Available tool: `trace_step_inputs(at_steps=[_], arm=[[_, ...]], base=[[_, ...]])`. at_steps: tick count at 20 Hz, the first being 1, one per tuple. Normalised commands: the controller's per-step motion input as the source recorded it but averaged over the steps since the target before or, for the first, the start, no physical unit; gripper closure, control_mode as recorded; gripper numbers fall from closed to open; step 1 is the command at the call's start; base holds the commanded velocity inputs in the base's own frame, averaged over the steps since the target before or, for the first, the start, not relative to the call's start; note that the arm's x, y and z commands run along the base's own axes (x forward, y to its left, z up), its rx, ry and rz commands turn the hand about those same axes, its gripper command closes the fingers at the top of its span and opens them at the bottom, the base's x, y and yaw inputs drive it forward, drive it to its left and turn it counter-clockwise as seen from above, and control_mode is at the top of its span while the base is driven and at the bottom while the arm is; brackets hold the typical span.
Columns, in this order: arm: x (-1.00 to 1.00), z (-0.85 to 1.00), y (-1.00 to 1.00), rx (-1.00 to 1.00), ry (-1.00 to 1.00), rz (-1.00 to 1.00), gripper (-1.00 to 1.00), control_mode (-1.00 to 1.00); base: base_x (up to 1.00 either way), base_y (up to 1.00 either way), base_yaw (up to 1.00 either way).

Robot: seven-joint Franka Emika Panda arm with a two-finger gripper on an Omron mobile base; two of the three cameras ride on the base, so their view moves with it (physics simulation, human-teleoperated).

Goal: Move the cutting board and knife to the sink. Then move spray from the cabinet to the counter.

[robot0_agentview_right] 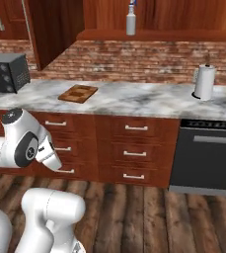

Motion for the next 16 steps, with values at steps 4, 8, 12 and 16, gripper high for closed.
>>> trace_step_inputs(at_steps=[4,8,12,16], arm=[[0.0,0.0,0.0,0.0,0.0,0.0,-1.0,1.0],[0.0,0.0,0.0,0.0,0.0,0.0,-1.0,1.0],[0.0,0.0,0.0,0.0,0.0,0.0,-1.0,1.0],[0.0,0.0,0.0,0.0,0.0,0.0,-1.0,1.0]], base=[[0.02,-0.79,0.5],[0.75,-0.57,0.15],[1.0,-0.54,0.03],[1.0,-0.03,-0.09]])
